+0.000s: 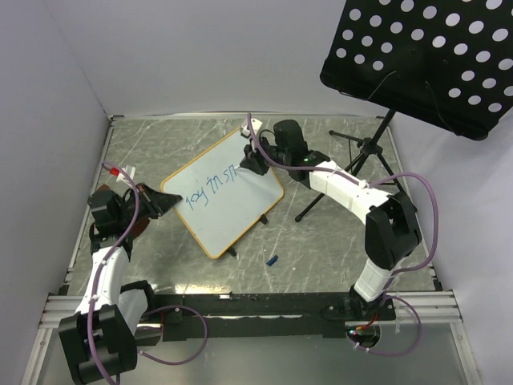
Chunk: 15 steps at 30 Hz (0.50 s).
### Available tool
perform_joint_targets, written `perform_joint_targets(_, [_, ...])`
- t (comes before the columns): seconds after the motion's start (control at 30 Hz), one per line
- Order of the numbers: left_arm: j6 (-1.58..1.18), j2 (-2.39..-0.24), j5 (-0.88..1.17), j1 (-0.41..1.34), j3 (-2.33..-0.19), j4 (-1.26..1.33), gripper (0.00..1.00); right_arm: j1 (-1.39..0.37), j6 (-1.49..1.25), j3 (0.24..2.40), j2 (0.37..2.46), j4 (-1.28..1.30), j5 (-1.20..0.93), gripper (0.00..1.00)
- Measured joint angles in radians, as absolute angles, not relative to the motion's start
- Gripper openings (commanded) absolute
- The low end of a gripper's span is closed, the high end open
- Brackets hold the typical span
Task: Write a sentence on the whiteboard
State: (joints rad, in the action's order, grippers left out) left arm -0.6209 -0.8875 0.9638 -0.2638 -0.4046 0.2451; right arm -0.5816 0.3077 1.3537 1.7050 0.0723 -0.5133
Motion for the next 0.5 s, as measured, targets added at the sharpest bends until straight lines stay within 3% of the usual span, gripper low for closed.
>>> perform_joint_targets(0.5, [-0.630, -0.888, 0.955, -0.264, -0.405, 0.239, 0.01, -0.573, 0.296, 1.421, 1.758, 0.076, -0.496, 0.00])
